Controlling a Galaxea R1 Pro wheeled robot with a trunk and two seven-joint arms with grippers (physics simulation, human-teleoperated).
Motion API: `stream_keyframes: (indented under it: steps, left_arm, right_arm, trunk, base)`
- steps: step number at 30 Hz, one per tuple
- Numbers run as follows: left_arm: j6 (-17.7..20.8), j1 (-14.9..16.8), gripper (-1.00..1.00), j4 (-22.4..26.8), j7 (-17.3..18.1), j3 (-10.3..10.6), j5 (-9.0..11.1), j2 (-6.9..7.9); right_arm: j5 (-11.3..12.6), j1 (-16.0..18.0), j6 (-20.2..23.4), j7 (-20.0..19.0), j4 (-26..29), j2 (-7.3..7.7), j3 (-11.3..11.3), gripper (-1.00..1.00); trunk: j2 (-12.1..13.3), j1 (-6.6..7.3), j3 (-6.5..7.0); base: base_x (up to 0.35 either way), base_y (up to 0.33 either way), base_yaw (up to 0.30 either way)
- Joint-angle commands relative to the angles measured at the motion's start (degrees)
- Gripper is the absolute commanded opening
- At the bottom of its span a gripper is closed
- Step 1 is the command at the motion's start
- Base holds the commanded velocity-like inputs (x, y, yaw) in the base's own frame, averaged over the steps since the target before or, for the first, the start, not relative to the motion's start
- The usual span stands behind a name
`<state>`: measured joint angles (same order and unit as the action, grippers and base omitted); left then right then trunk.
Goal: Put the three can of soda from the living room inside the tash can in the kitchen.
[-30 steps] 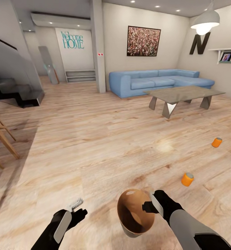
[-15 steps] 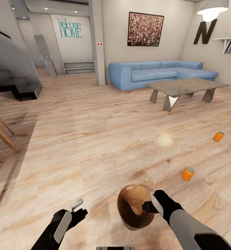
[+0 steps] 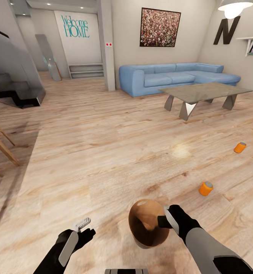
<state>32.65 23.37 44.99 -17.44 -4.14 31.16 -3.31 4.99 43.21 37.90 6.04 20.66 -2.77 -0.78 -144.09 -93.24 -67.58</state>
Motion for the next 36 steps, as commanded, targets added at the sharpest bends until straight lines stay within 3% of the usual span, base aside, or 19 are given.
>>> stream_keyframes:
  steps: [1, 11, 31, 36]
  left_arm:
    - [-0.1, 0.0, 1.00, 0.0, 0.0, 0.1, 0.0, 0.08]
    - [-0.4, -0.1, 1.00, -0.2, -0.2, 0.6, -0.5, 0.06]
    - [-0.7, -0.1, 1.00, -0.7, -0.4, 0.5, -0.8, 0.08]
    - [-0.7, 0.0, 1.00, -0.7, -0.4, 0.5, -0.8, 0.06]
  right_arm:
    - [-0.3, -0.1, 0.0, 0.1, -3.1, 0.02, 0.1, -1.00]
    - [-0.3, -0.1, 0.0, 0.0, -2.7, 0.12, 0.1, -1.00]
    - [-0.3, -0.5, 1.0, 0.0, 4.5, 0.29, 0.2, -1.00]
    - [-0.3, -0.6, 3.6, 0.0, 6.5, 0.30, 0.2, -1.00]
  trunk:
    - [0.0, -0.03, -0.01]
    - [0.1, 0.20, 1.98]
    - [0.4, 0.72, 6.41]
    - [0.5, 0.85, 7.52]
  base:
    - [0.000, 0.000, 0.000]
    - [0.000, 0.000, 0.000]
    - [0.000, 0.000, 0.000]
    - [0.000, 0.000, -0.066]
